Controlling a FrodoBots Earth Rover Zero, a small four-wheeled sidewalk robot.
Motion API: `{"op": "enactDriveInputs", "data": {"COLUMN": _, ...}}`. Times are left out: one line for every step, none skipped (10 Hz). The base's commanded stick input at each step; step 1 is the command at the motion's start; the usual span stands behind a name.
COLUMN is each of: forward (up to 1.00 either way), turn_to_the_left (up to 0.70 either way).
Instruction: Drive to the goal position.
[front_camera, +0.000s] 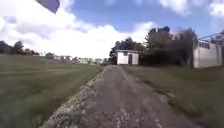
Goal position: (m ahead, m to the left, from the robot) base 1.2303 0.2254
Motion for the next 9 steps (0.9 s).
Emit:
{"op": "enactDriveInputs", "data": {"forward": 1.0, "turn_to_the_left": 0.01}}
{"op": "enactDriveInputs", "data": {"forward": 1.0, "turn_to_the_left": 0.01}}
{"op": "enactDriveInputs", "data": {"forward": 1.0, "turn_to_the_left": -0.01}}
{"op": "enactDriveInputs", "data": {"forward": 1.0, "turn_to_the_left": -0.03}}
{"op": "enactDriveInputs", "data": {"forward": 1.0, "turn_to_the_left": -0.15}}
{"op": "enactDriveInputs", "data": {"forward": 1.0, "turn_to_the_left": -0.07}}
{"op": "enactDriveInputs", "data": {"forward": 1.0, "turn_to_the_left": 0.0}}
{"op": "enactDriveInputs", "data": {"forward": 1.0, "turn_to_the_left": 0.01}}
{"op": "enactDriveInputs", "data": {"forward": 1.0, "turn_to_the_left": 0.01}}
